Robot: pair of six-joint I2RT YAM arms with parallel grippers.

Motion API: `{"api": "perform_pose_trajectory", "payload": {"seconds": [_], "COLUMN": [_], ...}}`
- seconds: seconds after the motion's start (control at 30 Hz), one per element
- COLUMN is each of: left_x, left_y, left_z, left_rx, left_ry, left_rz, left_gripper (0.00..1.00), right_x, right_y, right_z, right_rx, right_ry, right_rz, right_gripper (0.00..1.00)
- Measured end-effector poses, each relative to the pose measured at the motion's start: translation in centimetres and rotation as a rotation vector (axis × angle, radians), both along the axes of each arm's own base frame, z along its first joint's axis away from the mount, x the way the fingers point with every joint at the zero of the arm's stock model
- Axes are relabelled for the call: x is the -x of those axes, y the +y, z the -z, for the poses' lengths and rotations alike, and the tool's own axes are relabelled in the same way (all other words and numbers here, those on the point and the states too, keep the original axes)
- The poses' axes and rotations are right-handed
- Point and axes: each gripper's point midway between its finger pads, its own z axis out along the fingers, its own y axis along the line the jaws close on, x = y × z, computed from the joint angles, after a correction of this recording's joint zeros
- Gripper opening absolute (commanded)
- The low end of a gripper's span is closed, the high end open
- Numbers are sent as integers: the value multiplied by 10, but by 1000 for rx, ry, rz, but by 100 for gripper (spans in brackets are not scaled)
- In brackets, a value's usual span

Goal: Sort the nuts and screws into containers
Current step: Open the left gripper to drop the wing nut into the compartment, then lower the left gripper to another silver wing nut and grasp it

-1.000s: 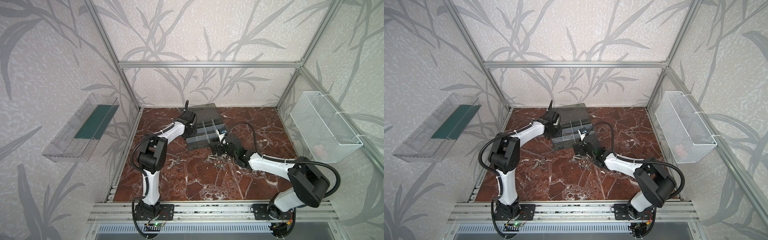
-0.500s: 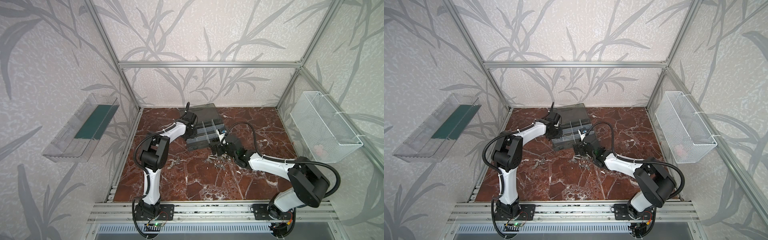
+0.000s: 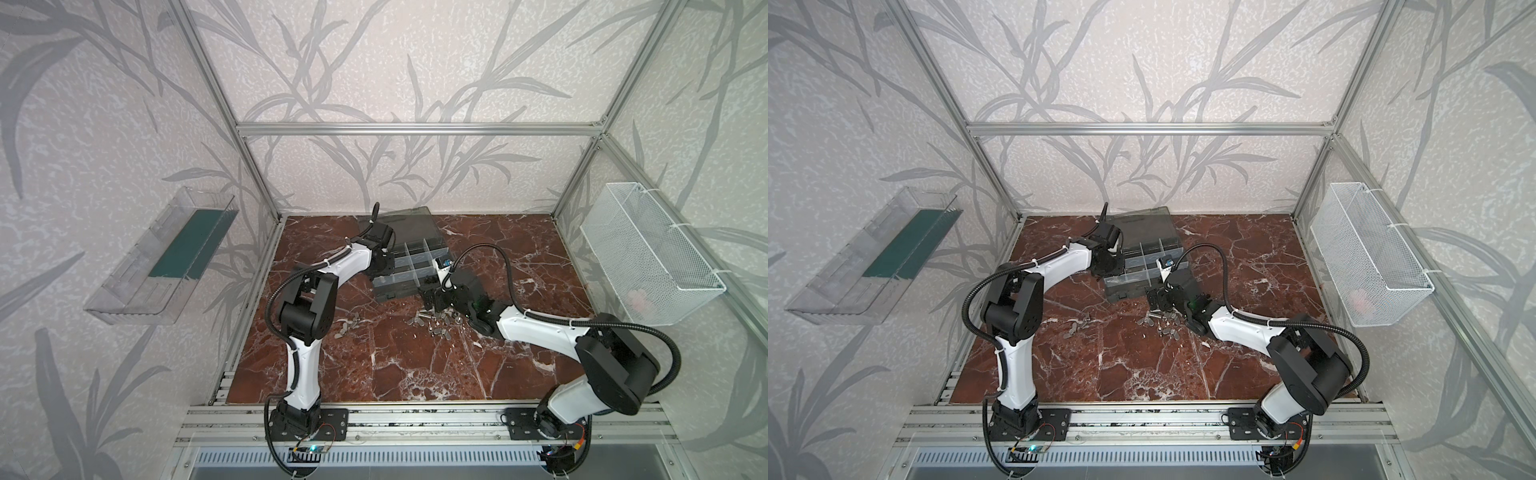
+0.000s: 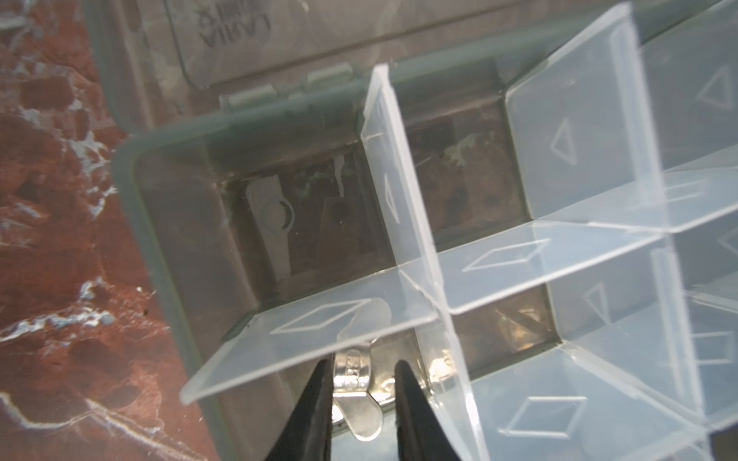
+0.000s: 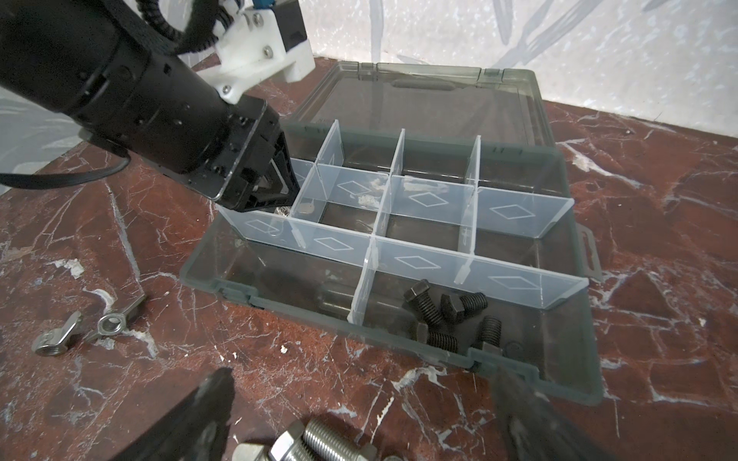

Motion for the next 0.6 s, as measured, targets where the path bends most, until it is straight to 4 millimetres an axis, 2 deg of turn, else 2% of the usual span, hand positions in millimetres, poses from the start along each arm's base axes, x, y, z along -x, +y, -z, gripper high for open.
{"api": "perform_pose_trajectory", "payload": {"seconds": [0.2, 0.37, 0.5, 0.6], "left_x": [-2, -2, 11, 31], "left_y": [7, 17, 25, 32], "left_z": [-43, -86, -117, -129], "left_rx": [-8, -22, -20, -1], "left_ry": [-101, -194, -243, -256], "left_rz": [-11, -28, -42, -52], "left_gripper": [34, 49, 59, 62], "right_x": [0, -1, -1, -2], "right_y": [0, -1, -2, -2], "right_z": [0, 0, 0, 0], "right_rx": [0, 2, 6, 7], "right_ry": [0, -2, -5, -7], "right_rz": [0, 5, 12, 15], "right_gripper": [99, 99, 99, 99]}}
